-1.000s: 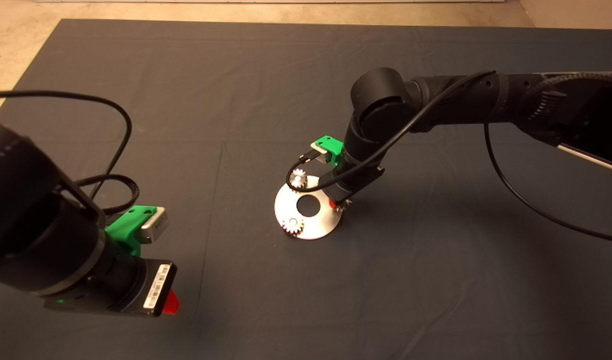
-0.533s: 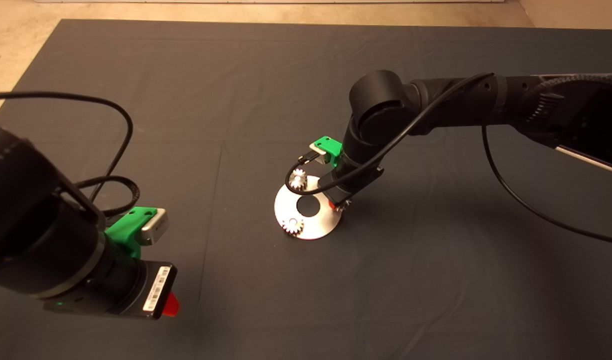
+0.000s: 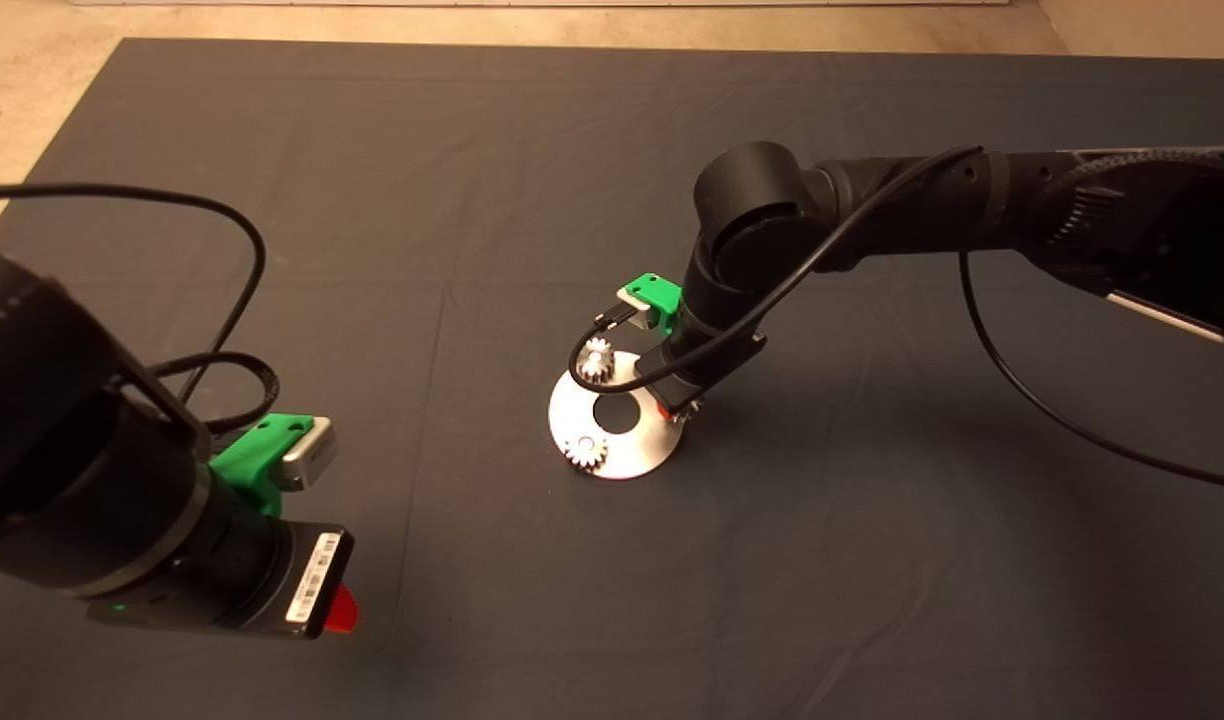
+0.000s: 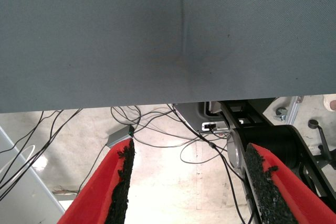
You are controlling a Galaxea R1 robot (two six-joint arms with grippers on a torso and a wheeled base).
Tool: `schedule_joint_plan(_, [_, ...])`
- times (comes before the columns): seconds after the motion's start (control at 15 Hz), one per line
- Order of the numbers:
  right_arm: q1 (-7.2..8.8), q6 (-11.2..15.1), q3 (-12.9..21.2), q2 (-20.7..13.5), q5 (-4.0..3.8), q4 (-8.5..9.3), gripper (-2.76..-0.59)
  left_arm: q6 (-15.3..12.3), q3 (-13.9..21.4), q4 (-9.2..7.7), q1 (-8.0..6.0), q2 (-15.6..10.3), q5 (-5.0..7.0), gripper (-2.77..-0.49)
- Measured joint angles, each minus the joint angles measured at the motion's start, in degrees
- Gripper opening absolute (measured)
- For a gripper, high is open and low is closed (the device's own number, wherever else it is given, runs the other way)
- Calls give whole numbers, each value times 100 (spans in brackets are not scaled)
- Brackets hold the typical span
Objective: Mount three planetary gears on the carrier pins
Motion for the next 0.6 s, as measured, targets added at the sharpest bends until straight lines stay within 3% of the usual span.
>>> schedule_joint_plan(0.4, [16,5,-2,34,-11,0,-229,0,0,0,0,0,0,-182])
schedule_joint_plan(0.6, [18,7,-2,85,20,-7,-229,0,2,0,0,0,0,-182])
